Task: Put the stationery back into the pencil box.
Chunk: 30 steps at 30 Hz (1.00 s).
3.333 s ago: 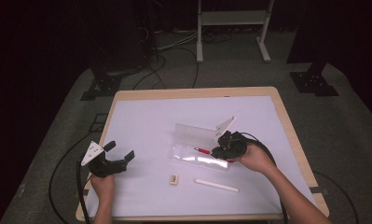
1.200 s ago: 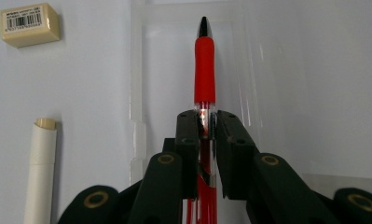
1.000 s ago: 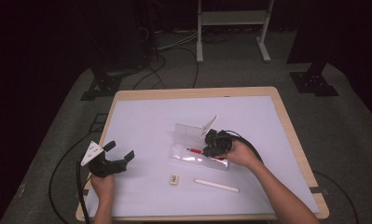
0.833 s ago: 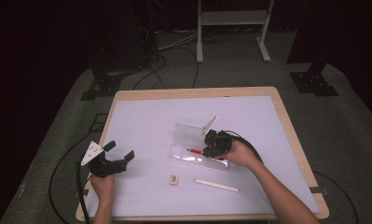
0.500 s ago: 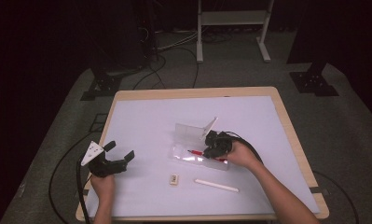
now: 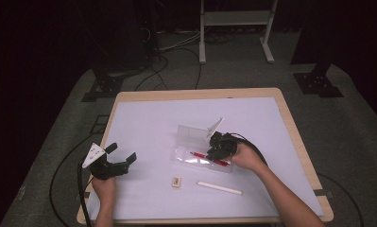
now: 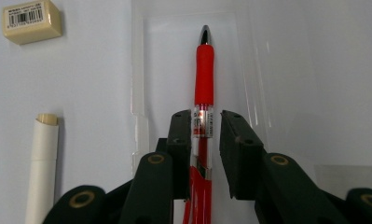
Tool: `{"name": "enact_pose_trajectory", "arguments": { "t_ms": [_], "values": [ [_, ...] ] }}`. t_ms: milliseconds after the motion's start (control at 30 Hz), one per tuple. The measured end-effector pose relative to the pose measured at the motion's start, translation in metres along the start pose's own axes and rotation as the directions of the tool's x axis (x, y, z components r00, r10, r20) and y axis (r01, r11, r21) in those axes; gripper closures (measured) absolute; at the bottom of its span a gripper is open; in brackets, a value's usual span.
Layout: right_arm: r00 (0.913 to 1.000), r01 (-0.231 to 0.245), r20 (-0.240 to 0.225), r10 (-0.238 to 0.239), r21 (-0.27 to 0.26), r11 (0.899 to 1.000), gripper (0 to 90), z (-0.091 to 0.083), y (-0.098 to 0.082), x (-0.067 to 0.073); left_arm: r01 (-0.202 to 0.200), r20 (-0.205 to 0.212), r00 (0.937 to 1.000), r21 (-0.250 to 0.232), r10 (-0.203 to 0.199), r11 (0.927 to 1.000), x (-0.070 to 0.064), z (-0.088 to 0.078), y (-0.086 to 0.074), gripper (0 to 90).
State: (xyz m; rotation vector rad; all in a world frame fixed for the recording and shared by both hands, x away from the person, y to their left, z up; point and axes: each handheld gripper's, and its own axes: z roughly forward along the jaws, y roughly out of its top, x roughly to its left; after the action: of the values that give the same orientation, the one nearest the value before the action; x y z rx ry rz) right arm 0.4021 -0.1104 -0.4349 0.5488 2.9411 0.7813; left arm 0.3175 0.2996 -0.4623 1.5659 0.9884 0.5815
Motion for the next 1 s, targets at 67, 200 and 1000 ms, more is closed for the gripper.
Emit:
{"name": "enact_pose_trajectory", "arguments": {
  "t_ms": [67, 200, 1000],
  "values": [
    [1.0, 0.0, 0.001, 0.0, -0.01, 1.0, 71.7, -0.003, -0.001, 0.001, -0.001, 0.0, 1.0, 0.0, 0.001, 1.0, 0.0, 0.0, 0.0, 0.0],
    [1.0, -0.006, -0.002, 0.006, -0.038, 0.999, 69.2, -0.01, -0.004, 0.002, -0.002, 0.0, 1.0, -0.001, 0.002, 1.0, 0.0, 0.0, 0.0, 0.0],
    [0.9994, -0.035, -0.01, 0.034, -0.136, 0.99, 51.3, -0.04, -0.023, 0.021, -0.006, -0.003, 1.0, 0.001, 0.006, 1.0, -0.001, 0.0, 0.0, 0.0]
  ]
}}
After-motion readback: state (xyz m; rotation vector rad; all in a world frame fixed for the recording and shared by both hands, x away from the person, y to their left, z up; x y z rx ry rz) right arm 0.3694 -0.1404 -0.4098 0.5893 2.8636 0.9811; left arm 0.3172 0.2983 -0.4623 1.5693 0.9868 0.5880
